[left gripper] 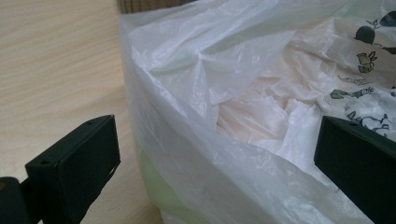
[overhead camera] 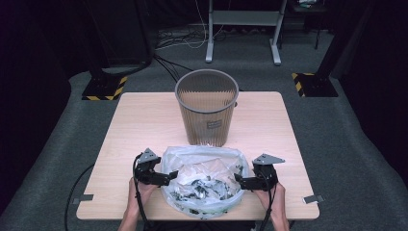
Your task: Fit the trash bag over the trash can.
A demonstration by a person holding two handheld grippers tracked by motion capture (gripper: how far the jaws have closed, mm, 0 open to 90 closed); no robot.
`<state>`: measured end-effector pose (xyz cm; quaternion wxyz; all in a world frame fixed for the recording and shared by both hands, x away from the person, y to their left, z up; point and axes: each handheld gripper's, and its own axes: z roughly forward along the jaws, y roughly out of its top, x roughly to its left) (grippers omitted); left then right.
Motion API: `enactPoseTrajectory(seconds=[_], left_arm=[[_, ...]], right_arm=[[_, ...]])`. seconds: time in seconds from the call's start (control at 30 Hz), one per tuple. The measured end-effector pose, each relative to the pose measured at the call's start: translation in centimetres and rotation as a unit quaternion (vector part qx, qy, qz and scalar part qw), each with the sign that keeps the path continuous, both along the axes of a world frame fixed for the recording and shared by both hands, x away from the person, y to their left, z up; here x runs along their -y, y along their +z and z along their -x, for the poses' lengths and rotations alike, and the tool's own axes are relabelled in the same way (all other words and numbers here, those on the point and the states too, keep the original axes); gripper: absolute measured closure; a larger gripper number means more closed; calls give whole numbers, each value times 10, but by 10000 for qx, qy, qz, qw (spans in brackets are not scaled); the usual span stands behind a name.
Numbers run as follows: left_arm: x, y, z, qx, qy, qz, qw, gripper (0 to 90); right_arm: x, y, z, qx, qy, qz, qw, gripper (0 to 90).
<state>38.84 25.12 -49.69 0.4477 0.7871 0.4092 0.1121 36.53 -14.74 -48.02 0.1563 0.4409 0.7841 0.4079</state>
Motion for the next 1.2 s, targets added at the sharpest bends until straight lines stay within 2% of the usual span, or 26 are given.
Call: enactPoseTrajectory(seconds=[0.27, 0.5, 0.6, 0.87, 1.07, 1.13, 1.17, 1.2], left_arm=[[2, -16, 5, -160, 17, 19, 9999, 0], [3, -21, 5, -243, 9, -46, 9997, 0], [5, -22, 5, -260, -3, -54, 9996, 12], [9, -26, 6, -232, -35, -60, 9997, 117], [11, -27, 7, -246, 26, -67, 9997, 301], [12, -28, 9, -221, 60, -90, 9997, 416], [12, -28, 9, -221, 60, -90, 9997, 456], [13, -27, 9, -189, 50, -55, 9998, 456]], right_arm=[[-4, -18, 1, -214, -35, -63, 9997, 72], [-8, -26, 0, -328, -38, -43, 9994, 73], [-8, -27, 0, -312, -29, -48, 9995, 80], [-10, -32, -1, -324, -8, -49, 9995, 148], [-11, -33, 0, -192, 9, -73, 9998, 410], [-10, -35, 0, -164, -44, -128, 9998, 549], [-10, -35, 0, -164, -44, -128, 9998, 549], [-10, -36, 0, -146, -48, -165, 9997, 595]])
